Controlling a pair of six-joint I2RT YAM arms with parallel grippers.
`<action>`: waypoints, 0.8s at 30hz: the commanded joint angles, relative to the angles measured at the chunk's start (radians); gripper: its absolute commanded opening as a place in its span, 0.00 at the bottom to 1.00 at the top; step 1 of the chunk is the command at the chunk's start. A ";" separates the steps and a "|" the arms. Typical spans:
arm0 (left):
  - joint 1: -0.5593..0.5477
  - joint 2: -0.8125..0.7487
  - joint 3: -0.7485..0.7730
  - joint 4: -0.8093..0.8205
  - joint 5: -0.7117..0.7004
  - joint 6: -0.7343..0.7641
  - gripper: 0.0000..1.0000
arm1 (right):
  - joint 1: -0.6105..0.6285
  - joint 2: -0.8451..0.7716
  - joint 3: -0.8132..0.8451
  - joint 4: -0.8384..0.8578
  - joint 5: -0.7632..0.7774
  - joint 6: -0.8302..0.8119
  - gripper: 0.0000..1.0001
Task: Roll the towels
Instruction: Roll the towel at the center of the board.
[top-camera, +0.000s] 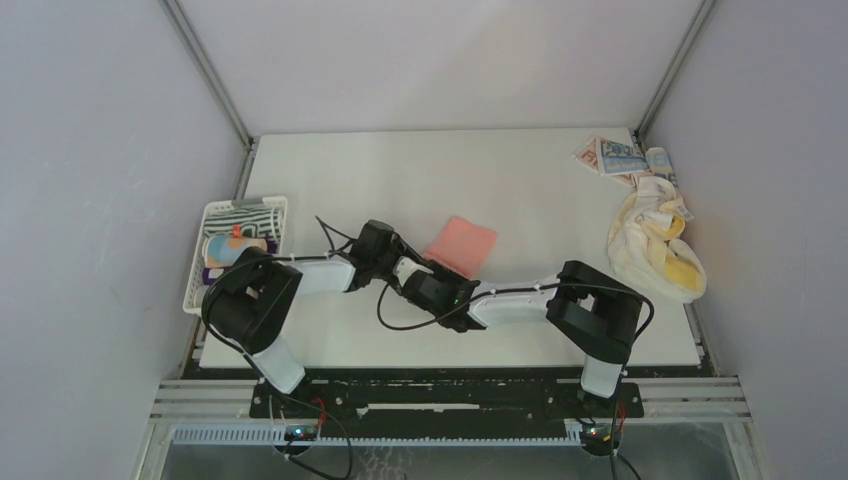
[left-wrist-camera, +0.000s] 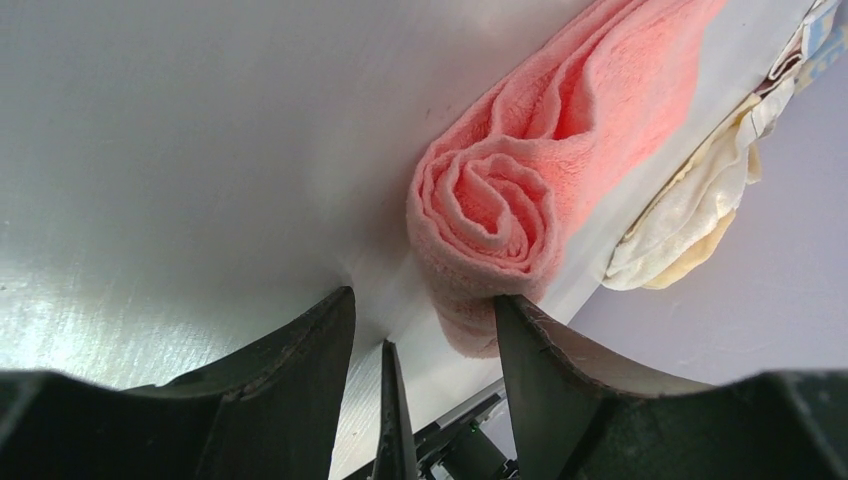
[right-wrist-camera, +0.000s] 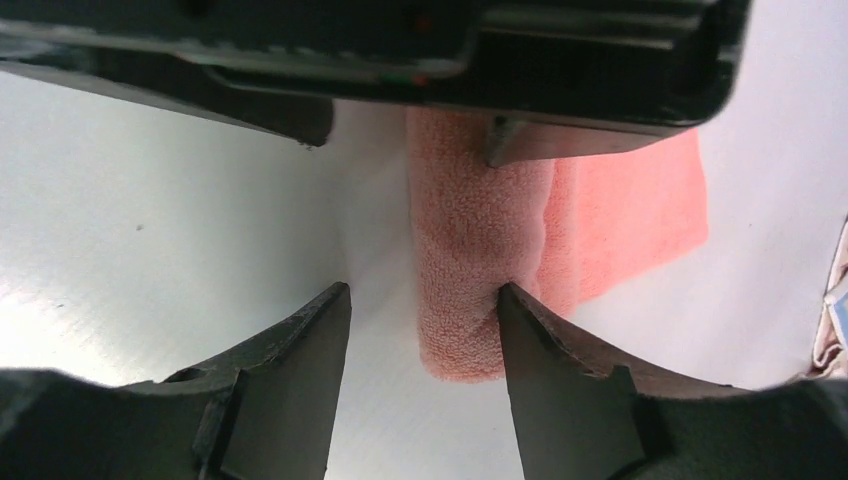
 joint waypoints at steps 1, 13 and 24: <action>0.017 0.046 -0.041 -0.173 -0.057 0.055 0.61 | -0.035 0.030 0.029 -0.069 -0.059 0.046 0.56; 0.032 0.080 0.018 -0.222 -0.057 0.100 0.61 | -0.066 -0.080 0.046 -0.078 -0.183 -0.035 0.58; 0.036 0.080 0.038 -0.243 -0.053 0.113 0.61 | -0.072 -0.116 0.006 -0.044 -0.207 -0.103 0.59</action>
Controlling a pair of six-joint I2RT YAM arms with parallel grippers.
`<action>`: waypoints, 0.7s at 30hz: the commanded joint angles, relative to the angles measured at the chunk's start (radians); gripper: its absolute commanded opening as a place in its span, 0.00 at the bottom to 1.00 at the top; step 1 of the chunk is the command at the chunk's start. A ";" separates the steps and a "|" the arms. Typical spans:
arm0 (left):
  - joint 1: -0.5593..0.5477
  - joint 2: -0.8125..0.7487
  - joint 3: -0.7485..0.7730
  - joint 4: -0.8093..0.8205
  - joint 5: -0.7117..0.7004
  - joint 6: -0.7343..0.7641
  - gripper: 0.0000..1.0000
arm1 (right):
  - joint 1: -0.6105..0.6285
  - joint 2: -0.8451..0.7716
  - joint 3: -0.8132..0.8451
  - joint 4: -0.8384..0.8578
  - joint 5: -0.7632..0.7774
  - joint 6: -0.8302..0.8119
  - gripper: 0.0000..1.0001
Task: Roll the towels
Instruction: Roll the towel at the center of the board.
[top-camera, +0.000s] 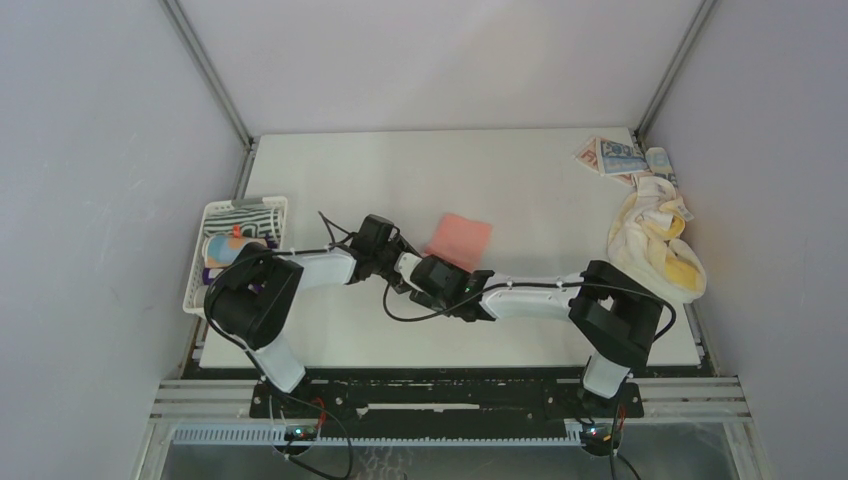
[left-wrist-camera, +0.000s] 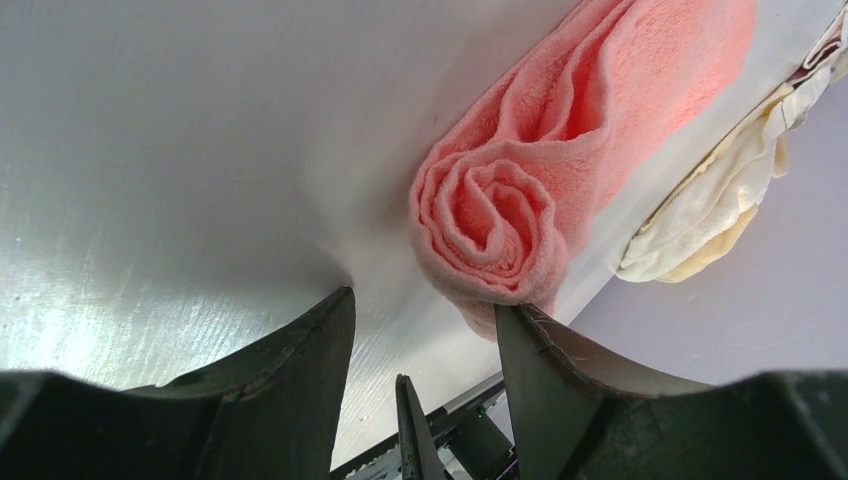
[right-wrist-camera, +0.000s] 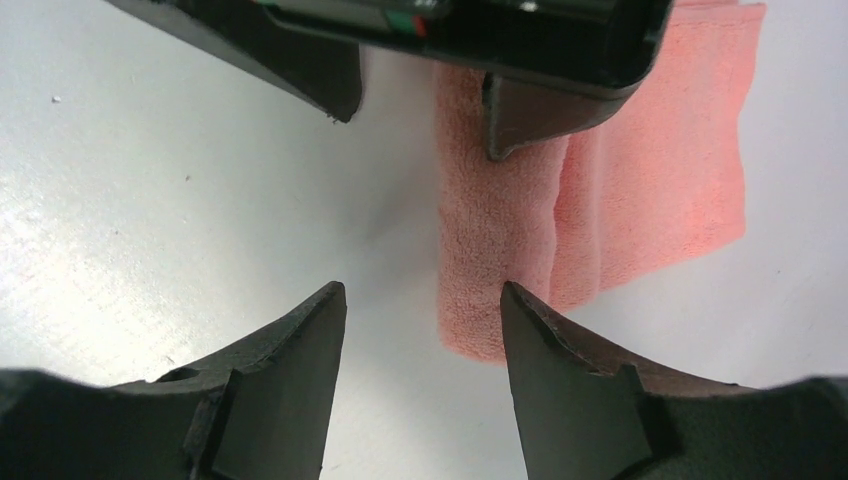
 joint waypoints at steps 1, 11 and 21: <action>0.009 0.053 -0.021 -0.152 -0.104 0.070 0.61 | -0.006 -0.016 -0.007 0.024 -0.002 -0.035 0.59; 0.010 0.050 -0.022 -0.153 -0.101 0.071 0.61 | 0.000 -0.040 -0.040 0.077 0.051 -0.062 0.58; 0.011 0.046 -0.024 -0.153 -0.101 0.069 0.61 | -0.020 -0.094 -0.072 0.110 0.013 -0.081 0.58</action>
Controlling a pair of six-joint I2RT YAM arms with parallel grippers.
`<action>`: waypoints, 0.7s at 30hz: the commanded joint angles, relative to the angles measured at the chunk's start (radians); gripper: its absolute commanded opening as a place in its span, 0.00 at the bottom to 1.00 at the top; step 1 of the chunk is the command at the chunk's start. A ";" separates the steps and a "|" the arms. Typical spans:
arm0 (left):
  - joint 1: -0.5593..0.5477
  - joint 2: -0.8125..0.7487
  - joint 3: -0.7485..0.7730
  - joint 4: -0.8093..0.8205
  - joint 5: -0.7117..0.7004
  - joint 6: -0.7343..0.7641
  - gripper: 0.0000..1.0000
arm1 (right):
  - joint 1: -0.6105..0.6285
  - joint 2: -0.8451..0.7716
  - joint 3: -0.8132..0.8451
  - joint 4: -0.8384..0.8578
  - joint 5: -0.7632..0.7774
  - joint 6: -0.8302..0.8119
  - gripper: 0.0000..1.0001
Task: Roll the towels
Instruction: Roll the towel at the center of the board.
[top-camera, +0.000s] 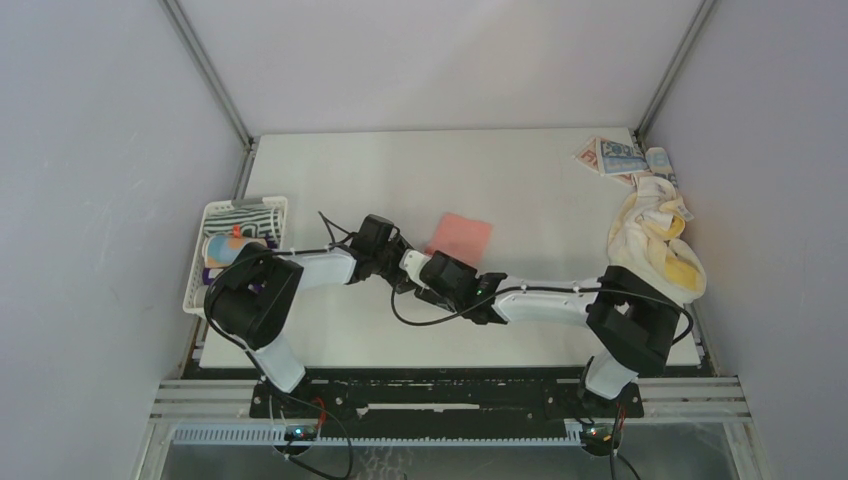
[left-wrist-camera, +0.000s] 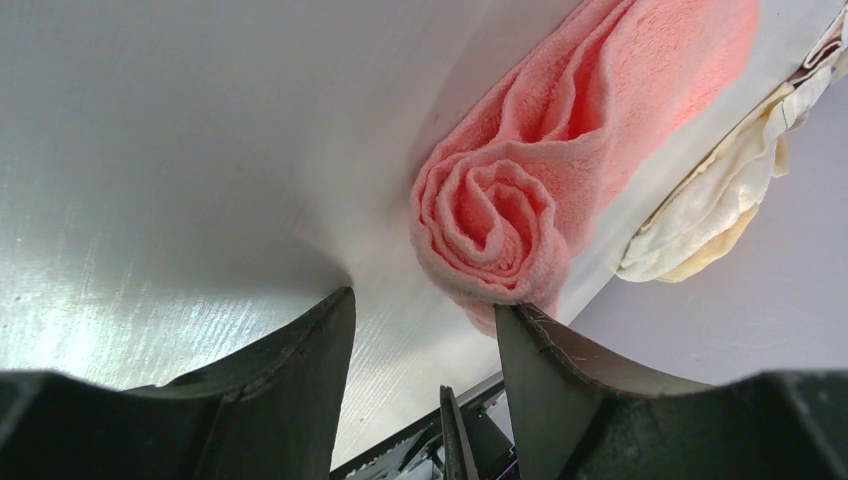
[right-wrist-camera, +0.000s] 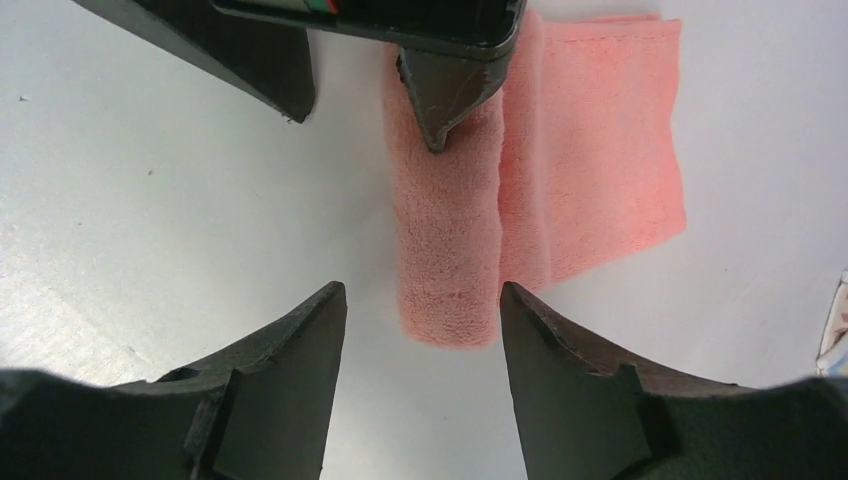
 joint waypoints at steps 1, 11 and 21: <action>0.010 0.045 -0.025 -0.150 -0.102 0.065 0.61 | -0.016 -0.009 0.002 0.041 -0.019 -0.019 0.58; 0.010 0.051 -0.020 -0.150 -0.097 0.066 0.61 | -0.020 0.074 0.005 0.031 -0.042 -0.024 0.56; 0.012 0.050 -0.023 -0.149 -0.095 0.067 0.61 | -0.031 0.143 0.020 0.027 0.041 -0.028 0.56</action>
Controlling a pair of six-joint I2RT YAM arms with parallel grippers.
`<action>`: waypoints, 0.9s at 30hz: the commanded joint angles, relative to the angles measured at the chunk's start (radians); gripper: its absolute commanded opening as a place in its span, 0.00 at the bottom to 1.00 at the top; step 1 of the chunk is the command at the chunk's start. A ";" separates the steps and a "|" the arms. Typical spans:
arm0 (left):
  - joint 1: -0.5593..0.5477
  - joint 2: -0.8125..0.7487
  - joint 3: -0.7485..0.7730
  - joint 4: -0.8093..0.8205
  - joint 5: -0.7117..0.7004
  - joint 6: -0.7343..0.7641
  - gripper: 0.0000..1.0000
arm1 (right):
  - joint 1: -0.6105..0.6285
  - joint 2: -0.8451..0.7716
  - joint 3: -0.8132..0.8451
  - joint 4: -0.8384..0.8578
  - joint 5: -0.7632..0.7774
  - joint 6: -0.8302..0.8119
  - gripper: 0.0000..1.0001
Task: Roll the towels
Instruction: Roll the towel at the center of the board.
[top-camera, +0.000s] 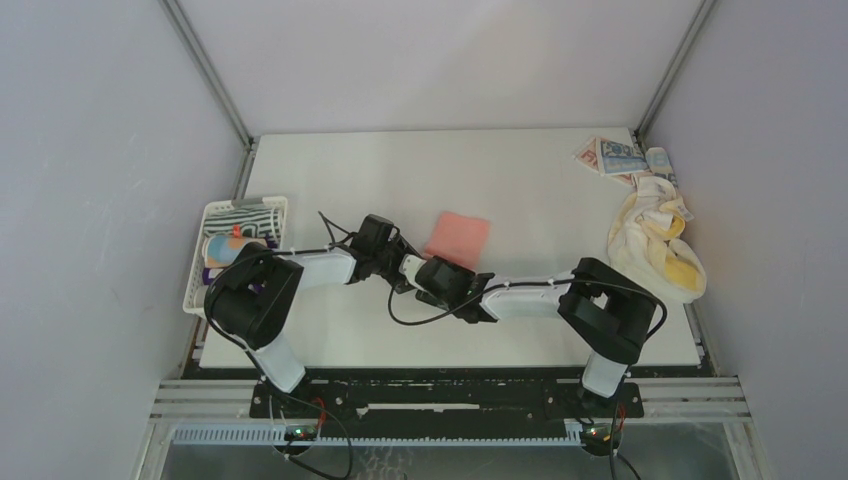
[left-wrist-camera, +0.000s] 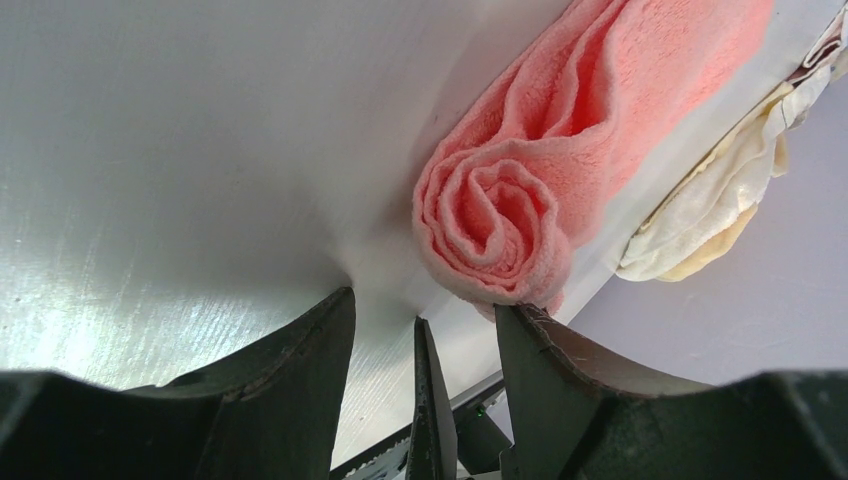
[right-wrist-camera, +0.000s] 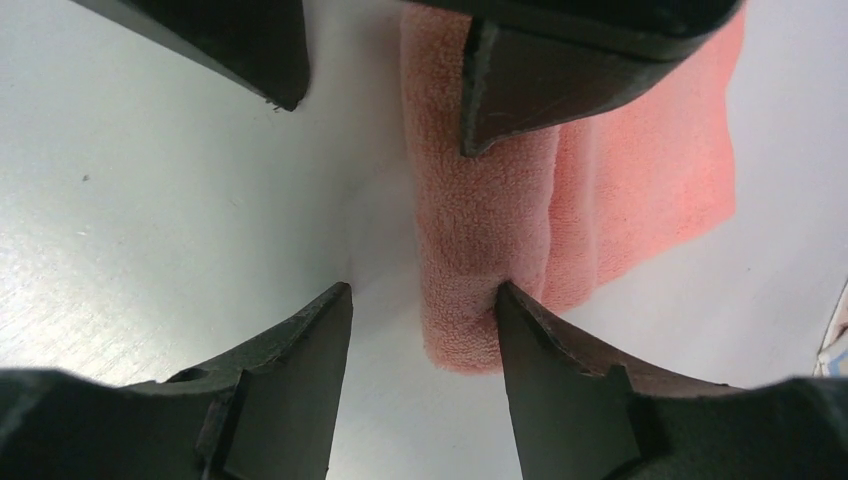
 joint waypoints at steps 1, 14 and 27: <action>0.011 0.048 -0.023 -0.149 -0.098 0.067 0.61 | -0.013 0.028 0.012 -0.011 0.035 -0.009 0.56; 0.013 0.048 -0.024 -0.149 -0.096 0.069 0.61 | -0.035 -0.127 -0.008 -0.004 -0.088 -0.042 0.58; 0.018 0.048 -0.020 -0.154 -0.095 0.074 0.61 | -0.052 -0.016 0.014 -0.030 -0.119 -0.053 0.55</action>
